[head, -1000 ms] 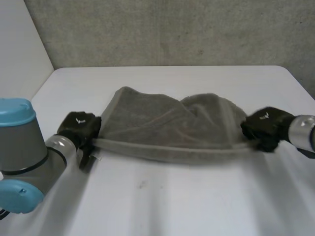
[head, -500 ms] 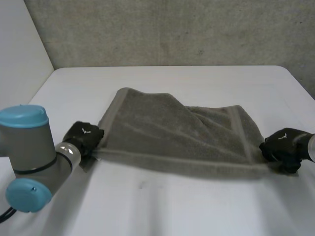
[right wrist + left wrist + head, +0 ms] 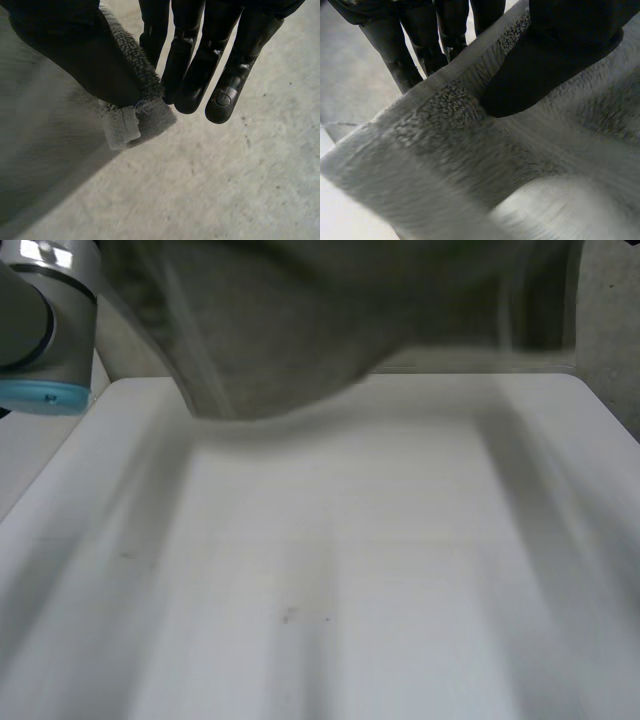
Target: Fold the towel.
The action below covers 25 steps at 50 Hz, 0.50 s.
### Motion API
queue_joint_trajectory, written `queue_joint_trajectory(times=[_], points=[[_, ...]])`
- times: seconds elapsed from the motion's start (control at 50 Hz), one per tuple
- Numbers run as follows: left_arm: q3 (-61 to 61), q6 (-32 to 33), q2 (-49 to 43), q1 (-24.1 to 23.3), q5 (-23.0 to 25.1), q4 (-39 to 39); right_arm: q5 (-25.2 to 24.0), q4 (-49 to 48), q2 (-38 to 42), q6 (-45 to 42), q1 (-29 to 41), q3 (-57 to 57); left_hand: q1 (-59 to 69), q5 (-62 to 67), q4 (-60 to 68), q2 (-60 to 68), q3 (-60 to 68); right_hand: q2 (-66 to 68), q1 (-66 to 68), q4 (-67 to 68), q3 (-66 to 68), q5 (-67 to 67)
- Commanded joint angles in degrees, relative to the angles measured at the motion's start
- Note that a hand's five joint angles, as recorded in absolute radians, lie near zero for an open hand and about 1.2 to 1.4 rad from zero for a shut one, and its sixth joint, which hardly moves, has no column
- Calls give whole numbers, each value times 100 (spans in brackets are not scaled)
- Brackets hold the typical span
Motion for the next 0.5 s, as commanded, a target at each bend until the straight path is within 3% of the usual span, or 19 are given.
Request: queue_joint_trajectory(times=[0.02, 0.1, 0.26, 0.38, 0.42, 0.5], points=[[-1092, -1104, 173, 188, 136, -133, -691, 1253, 137, 180, -44, 488, 1196, 1073, 1025, 1024, 1034, 1294, 2590, 1163, 1209, 1398], [-2198, -1087, 130, 250, 468, -142, -965, 2432, 515, -135, -44, 664, 1196, 1073, 1025, 1024, 1034, 1294, 2590, 1163, 1209, 1398], [-3835, -825, -195, 259, 1312, -89, -913, 3427, 1253, -1189, -53, 1410, 1196, 1073, 1025, 1024, 1034, 1294, 2590, 1163, 1209, 1398], [-4242, 47, -301, 277, 1419, -247, -896, 3876, 1281, -1376, -132, 1693, 1196, 1073, 1025, 1024, 1034, 1294, 2590, 1163, 1209, 1398], [-4338, 467, -249, 364, 1393, -570, -904, 3990, 1168, -1376, -150, 1745, 1196, 1073, 1025, 1024, 1034, 1294, 2590, 1163, 1209, 1398], [-4356, 636, 261, 505, 1384, -1258, -904, 4343, 674, -1455, -203, 1878, 1196, 1073, 1025, 1024, 1034, 1294, 2590, 1163, 1209, 1398]])
